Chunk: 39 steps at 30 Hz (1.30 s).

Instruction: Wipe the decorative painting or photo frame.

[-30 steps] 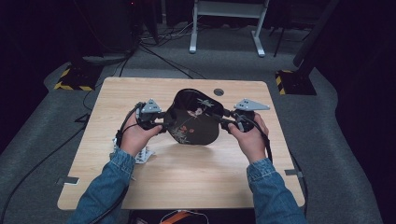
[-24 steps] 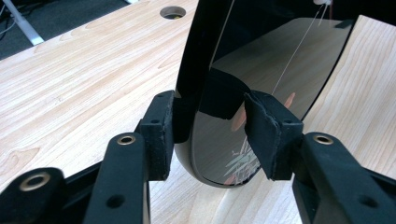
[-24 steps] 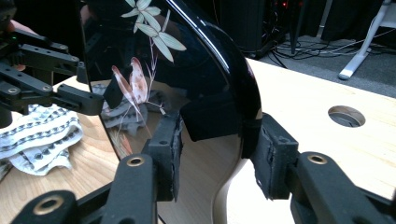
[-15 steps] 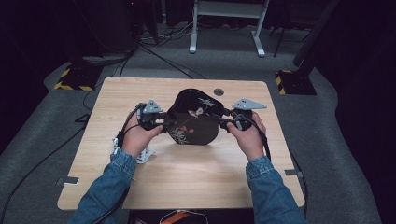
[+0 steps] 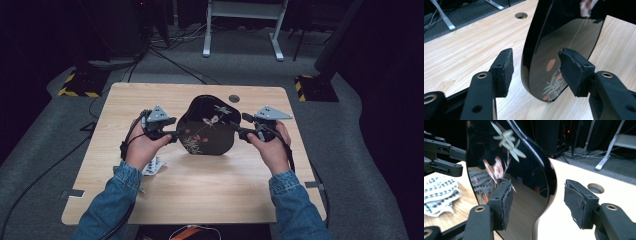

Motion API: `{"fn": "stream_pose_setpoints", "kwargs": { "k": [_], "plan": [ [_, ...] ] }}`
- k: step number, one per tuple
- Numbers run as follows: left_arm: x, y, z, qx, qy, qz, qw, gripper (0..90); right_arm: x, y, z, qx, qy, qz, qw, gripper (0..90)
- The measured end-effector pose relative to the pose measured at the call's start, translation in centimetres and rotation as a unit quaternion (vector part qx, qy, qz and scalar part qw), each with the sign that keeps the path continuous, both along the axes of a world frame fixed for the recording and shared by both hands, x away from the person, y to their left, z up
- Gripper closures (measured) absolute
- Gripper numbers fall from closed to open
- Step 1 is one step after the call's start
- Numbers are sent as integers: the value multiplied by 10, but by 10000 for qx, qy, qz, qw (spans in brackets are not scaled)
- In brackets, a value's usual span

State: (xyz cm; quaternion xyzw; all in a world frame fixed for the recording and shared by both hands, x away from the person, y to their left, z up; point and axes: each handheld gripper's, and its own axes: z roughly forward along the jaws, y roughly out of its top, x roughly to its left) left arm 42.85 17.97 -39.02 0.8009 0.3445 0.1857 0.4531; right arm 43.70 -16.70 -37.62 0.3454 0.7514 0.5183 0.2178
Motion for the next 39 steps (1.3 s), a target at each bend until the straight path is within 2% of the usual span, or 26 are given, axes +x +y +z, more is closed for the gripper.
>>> {"fn": "stream_pose_setpoints", "kwargs": {
  "k": [4,5,9,11,18,21,25,30,35,37,38,39],
  "plan": [
    [-11,3,9,-23,-90,-41,9999,427,-13,-8,9,23,-99,34,9999,404],
    [-20,7,14,-35,-124,-59,9999,426,-17,-10,11,20,-99,59,9999,404],
    [-38,18,24,-137,-165,-109,9997,420,-28,-19,17,74,-88,99,9999,404],
    [-47,24,27,-96,-195,-115,9997,420,-33,-24,18,111,-74,114,9998,404],
    [-68,39,29,-30,-238,-147,9996,419,-43,-39,15,197,53,77,9998,405],
    [-77,49,28,-106,-251,-185,9995,412,-46,-45,10,196,124,26,9997,404],
    [-83,61,25,-106,-288,-181,9994,389,-50,-54,3,185,205,-59,9996,404],
    [-93,84,12,-101,-267,-32,9996,382,-55,-66,-7,207,377,-159,9989,404],
    [-100,100,-1,-129,-107,21,9999,361,-57,-75,-14,217,417,-203,9987,404],
    [-102,110,-9,-51,-24,54,10000,354,-58,-79,-18,247,433,-269,9984,404],
    [-103,119,-17,79,50,76,9999,353,-59,-82,-21,280,446,-305,9981,404],
    [-103,119,-17,79,50,76,9999,353,-59,-82,-21,280,446,-305,9981,404]
  ]
}}
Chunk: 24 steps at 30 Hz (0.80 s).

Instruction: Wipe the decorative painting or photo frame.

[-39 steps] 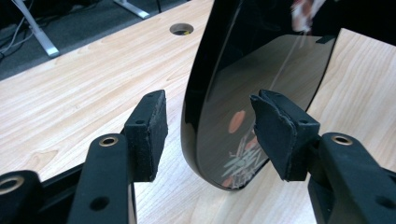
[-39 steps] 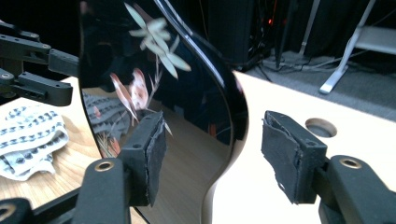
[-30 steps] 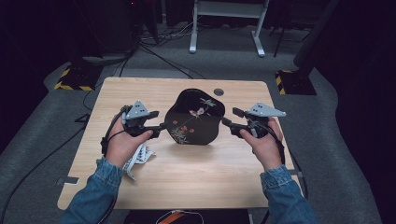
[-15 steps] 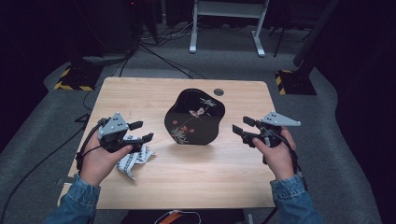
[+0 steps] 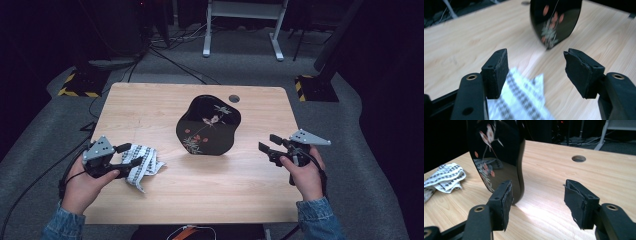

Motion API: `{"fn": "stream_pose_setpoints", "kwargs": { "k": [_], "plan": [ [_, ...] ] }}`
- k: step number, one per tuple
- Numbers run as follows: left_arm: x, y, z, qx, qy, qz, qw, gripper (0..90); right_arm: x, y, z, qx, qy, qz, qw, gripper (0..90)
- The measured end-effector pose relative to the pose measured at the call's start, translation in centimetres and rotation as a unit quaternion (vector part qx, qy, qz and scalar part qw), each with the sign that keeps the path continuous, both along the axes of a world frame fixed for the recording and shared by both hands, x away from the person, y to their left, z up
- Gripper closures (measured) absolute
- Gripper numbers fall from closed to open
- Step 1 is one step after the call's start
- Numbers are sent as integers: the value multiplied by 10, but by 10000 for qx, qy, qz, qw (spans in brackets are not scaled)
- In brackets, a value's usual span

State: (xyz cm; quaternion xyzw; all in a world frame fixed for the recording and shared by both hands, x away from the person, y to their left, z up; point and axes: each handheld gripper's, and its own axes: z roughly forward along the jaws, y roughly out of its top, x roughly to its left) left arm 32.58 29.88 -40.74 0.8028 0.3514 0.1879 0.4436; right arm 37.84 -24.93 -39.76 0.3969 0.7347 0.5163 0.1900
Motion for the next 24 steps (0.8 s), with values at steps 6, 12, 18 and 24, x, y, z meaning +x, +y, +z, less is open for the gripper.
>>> {"fn": "stream_pose_setpoints", "kwargs": {
  "k": [6,12,18,24],
  "plan": [
    [-7,25,-22,234,464,103,9986,341,0,-8,-18,-235,189,-182,9994,405],
    [-12,40,-38,185,646,271,9974,337,0,-16,-30,-362,348,-298,9983,405],
    [-17,51,-49,182,583,419,9972,323,-1,-24,-45,-453,462,-373,9972,405],
    [-16,53,-56,273,658,486,9963,317,-4,-26,-59,-515,426,-413,9969,405]
  ]
}}
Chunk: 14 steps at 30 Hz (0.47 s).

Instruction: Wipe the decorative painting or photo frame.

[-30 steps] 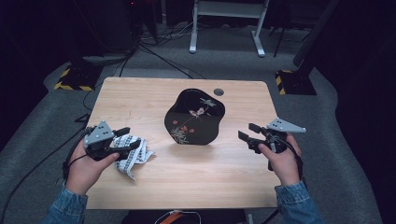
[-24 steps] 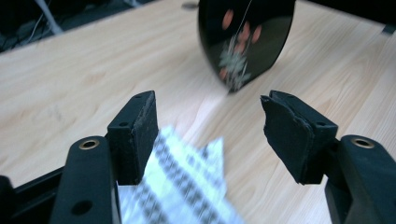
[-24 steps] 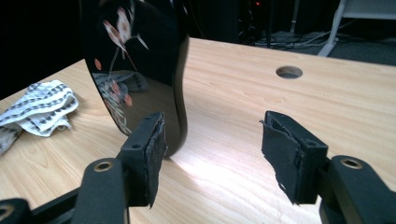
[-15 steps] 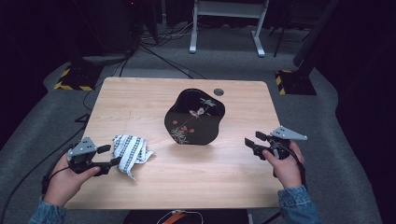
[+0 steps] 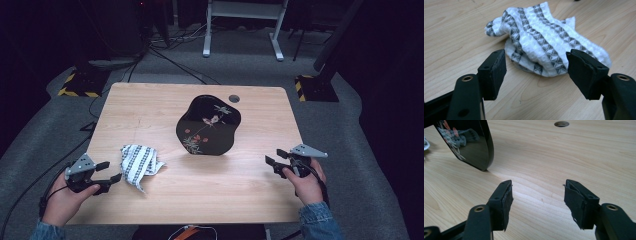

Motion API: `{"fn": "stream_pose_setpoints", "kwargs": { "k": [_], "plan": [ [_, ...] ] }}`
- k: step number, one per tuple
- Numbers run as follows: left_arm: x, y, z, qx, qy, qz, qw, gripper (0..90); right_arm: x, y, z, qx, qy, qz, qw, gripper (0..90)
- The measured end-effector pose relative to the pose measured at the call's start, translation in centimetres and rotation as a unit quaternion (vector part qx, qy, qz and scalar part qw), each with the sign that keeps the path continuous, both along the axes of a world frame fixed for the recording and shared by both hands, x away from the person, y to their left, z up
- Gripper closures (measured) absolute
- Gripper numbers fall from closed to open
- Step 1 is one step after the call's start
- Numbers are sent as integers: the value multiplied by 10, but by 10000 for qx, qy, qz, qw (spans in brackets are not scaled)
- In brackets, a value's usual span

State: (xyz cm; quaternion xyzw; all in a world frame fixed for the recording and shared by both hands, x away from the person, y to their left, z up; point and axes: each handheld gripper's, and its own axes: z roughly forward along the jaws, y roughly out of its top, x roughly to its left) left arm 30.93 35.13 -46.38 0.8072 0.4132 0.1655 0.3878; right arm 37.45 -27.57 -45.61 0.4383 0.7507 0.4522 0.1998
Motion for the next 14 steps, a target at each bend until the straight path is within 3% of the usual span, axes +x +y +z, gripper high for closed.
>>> {"fn": "stream_pose_setpoints", "kwargs": {
  "k": [8,14],
  "plan": [
    [4,3,-9,-58,85,-7,9999,310,-3,-2,-17,-113,204,-108,9997,397],
    [3,4,-14,-7,267,5,9996,307,-2,-1,-28,-217,350,-102,9991,397]
  ]
}}
